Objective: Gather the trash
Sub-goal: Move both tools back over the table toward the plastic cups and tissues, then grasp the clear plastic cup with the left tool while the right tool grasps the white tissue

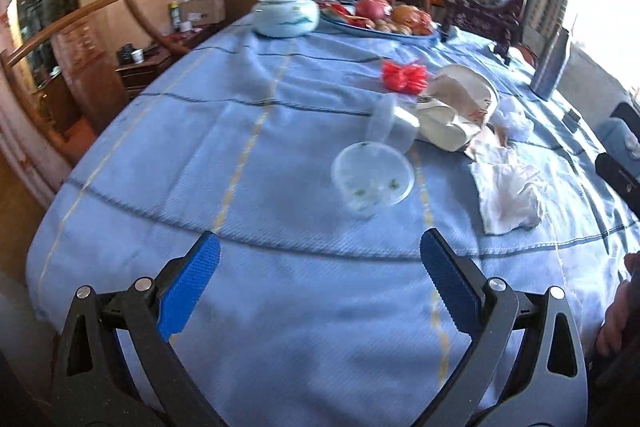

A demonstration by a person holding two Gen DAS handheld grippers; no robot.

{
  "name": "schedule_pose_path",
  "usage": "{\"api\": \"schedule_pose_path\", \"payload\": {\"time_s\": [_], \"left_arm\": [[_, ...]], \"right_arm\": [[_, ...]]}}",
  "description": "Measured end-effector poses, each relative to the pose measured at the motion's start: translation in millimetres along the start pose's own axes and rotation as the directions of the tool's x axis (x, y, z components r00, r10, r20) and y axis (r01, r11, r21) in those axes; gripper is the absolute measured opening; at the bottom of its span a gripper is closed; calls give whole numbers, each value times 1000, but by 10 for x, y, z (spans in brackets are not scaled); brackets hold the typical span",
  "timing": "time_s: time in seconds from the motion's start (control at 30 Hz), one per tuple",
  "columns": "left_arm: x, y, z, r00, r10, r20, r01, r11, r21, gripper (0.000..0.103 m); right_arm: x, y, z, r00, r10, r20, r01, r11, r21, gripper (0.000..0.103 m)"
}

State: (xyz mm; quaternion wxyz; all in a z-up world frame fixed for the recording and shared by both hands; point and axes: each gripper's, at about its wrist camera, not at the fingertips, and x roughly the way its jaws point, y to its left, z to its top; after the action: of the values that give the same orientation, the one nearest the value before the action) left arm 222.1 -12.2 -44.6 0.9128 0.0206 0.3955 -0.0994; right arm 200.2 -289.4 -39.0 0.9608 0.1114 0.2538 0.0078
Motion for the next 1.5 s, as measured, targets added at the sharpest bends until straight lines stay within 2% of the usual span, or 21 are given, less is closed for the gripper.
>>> {"api": "schedule_pose_path", "payload": {"time_s": [0.17,0.27,0.37,0.5,0.67,0.83,0.87,0.97,1.03,1.23,1.5], "left_arm": [[198,-194,184,999,-24,-21,25,998,59,96],[340,-254,296,999,-26,-41,29,997,73,96],[480,-241,371,997,-26,-79,31,998,59,96],[617,-143,430,987,-75,-141,76,997,-2,96],[660,-40,476,987,-74,-139,68,997,-46,96],[680,-80,519,988,-63,-141,62,998,-7,96],[698,-98,514,988,-57,-146,58,998,7,94],[746,-112,466,982,-65,-178,75,996,48,56],[679,5,425,982,-94,-164,98,995,18,56],[461,312,286,993,-49,-106,44,998,-46,56],[466,380,179,994,-51,-97,41,994,-98,56]], "right_arm": [[32,10,-3,1000,7,-10,-7,1000,3,98],[13,5,-3,1000,21,14,-21,1000,7,98],[-4,-15,1,999,30,32,-31,999,20,98],[34,-49,16,999,46,10,-46,998,41,98],[86,-82,19,998,67,-21,-65,996,66,98],[98,-95,13,997,68,-30,-66,995,80,98],[99,-97,13,997,68,-31,-65,995,80,98],[103,-94,13,997,65,-33,-62,995,79,98],[105,-93,15,997,68,-33,-66,995,79,98],[144,-112,17,995,84,-52,-79,993,89,98],[242,-57,8,992,43,-117,-35,997,69,98]]}}
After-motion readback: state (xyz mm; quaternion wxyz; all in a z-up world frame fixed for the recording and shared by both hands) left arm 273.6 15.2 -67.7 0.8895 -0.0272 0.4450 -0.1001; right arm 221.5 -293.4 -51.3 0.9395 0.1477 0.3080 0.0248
